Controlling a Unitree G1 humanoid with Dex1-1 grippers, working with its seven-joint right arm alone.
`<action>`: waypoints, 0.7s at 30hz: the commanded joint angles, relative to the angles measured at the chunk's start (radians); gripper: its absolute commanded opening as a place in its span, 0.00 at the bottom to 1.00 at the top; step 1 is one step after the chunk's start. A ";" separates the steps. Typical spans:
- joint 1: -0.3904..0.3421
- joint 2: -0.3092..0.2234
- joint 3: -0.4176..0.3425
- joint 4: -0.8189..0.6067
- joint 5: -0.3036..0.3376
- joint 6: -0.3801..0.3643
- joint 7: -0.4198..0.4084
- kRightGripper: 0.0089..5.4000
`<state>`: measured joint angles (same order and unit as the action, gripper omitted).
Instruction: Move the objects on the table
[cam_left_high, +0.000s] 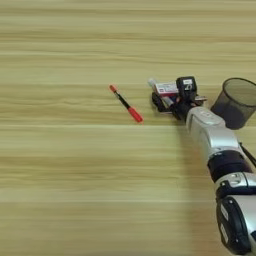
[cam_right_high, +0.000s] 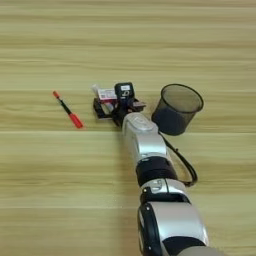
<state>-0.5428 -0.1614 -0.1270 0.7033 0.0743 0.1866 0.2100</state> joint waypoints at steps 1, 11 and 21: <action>-0.087 -0.027 -0.010 -0.048 0.013 -0.022 0.005 0.86; -0.087 -0.028 -0.007 -0.048 0.014 -0.023 0.009 0.74; -0.078 -0.026 -0.007 -0.068 0.017 -0.031 0.016 0.74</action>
<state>-0.5432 -0.1631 -0.1271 0.7015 0.0816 0.1864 0.2262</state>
